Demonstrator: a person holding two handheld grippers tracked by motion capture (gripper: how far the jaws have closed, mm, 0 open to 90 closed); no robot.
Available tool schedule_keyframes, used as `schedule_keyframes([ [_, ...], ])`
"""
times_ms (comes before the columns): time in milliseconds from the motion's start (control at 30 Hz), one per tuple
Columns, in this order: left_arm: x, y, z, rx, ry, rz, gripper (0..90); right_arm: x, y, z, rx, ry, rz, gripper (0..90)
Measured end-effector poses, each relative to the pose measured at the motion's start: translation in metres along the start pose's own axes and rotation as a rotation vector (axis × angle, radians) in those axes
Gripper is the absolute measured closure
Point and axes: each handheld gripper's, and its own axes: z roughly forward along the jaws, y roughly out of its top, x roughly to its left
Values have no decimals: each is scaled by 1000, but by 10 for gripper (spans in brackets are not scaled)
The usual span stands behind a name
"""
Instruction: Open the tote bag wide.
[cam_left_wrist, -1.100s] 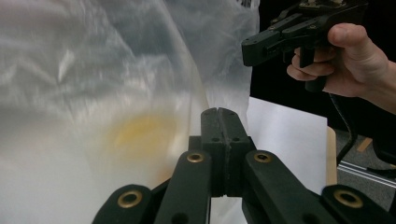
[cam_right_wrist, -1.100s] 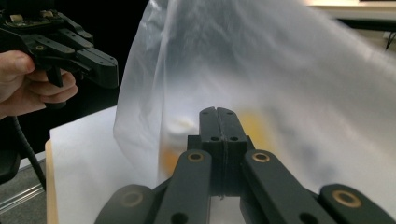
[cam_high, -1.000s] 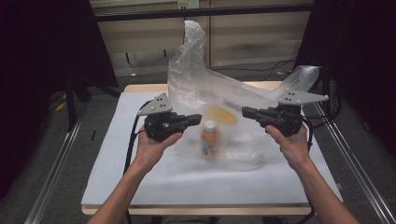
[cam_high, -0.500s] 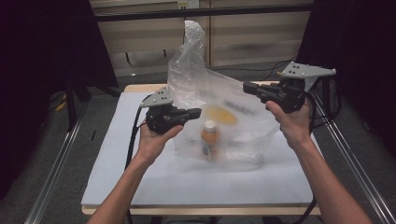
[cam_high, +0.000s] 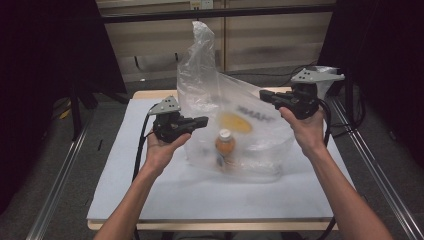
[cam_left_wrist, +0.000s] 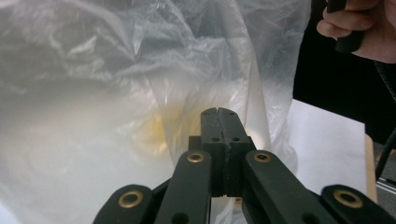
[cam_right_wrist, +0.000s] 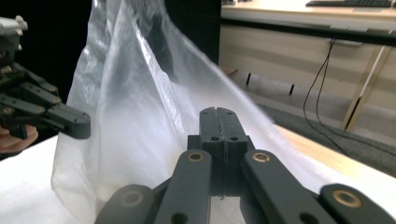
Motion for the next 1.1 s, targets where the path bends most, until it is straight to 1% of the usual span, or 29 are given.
schedule_keyframes([
  [33, 1, 0, 1, -5, -17, -22, 900, 2, -5, 7, 4, 20, -3, 900],
  [67, 0, 1, 1, -2, -13, -15, 900, 4, -7, 11, 12, 29, -4, 900],
  [100, -2, 2, 1, -5, -8, -1, 900, 4, -7, 11, 12, 29, -4, 900],
  [133, -3, 2, 1, -8, -17, -3, 900, 5, -9, 15, 14, 38, 1, 900],
  [167, -3, 2, 0, -17, -23, -5, 900, 8, -14, 22, 29, 48, 4, 900],
  [200, -4, 3, 0, -17, -19, -4, 900, 8, -14, 22, 29, 48, 4, 900],
  [333, -7, 6, -2, -20, -16, 16, 900, 13, -22, 33, 48, 69, 10, 900],
  [400, -8, 8, -1, -18, -14, 29, 900, 16, -25, 36, 48, 74, 10, 900],
  [433, -9, 9, -1, -21, -13, 28, 900, 16, -25, 36, 48, 74, 10, 900],
  [467, -9, 10, 1, -19, -12, 31, 900, 15, -21, 34, 36, 68, 8, 900],
  [500, -9, 10, 1, -19, -12, 31, 900, 15, -21, 34, 36, 68, 8, 900],
  [533, -8, 10, 2, -6, 1, 36, 900, 15, -18, 33, 33, 69, 8, 900],
  [567, -7, 8, 4, 12, 11, 41, 900, 13, -14, 30, 30, 62, 1, 900],
  [600, -5, 5, 6, 10, 2, 32, 900, 12, -10, 27, 27, 55, 0, 900],
  [667, -2, -2, 11, 32, 18, 23, 900, 8, -4, 23, 22, 42, -6, 900],
  [700, 0, -6, 12, 43, 21, 19, 900, 4, -2, 21, 22, 29, -3, 900],
  [733, 3, -14, 16, 70, 38, 13, 900, 1, -2, 21, 25, 16, -2, 900],
  [767, 3, -14, 16, 70, 38, 13, 900, 1, -2, 21, 25, 16, -2, 900],
  [800, 5, -18, 19, 84, 34, 7, 900, -1, -2, 21, 26, 10, 4, 900],
  [833, 4, -21, 20, 104, 41, 14, 900, -4, -2, 21, 29, 1, 9, 900],
  [867, 3, -25, 22, 122, 38, 21, 900, -9, -3, 24, 30, -24, 15, 900],
  [900, 3, -25, 22, 122, 38, 21, 900, -12, -3, 26, 31, -37, 18, 900],
  [933, 4, -28, 24, 125, 36, 20, 900, -16, -4, 29, 36, -54, 20, 900],
  [967, 4, -28, 24, 125, 36, 20, 900, -16, -4, 29, 36, -54, 20, 900],
  [1000, 5, -31, 24, 129, 33, 10, 900, -19, -6, 31, 42, -62, 28, 900],
  [1033, 6, -34, 24, 128, 30, 3, 900, -26, -12, 38, 68, -73, 48, 900],
  [1100, 8, -36, 24, 130, 26, 7, 900, -27, -15, 41, 78, -66, 55, 900],
])
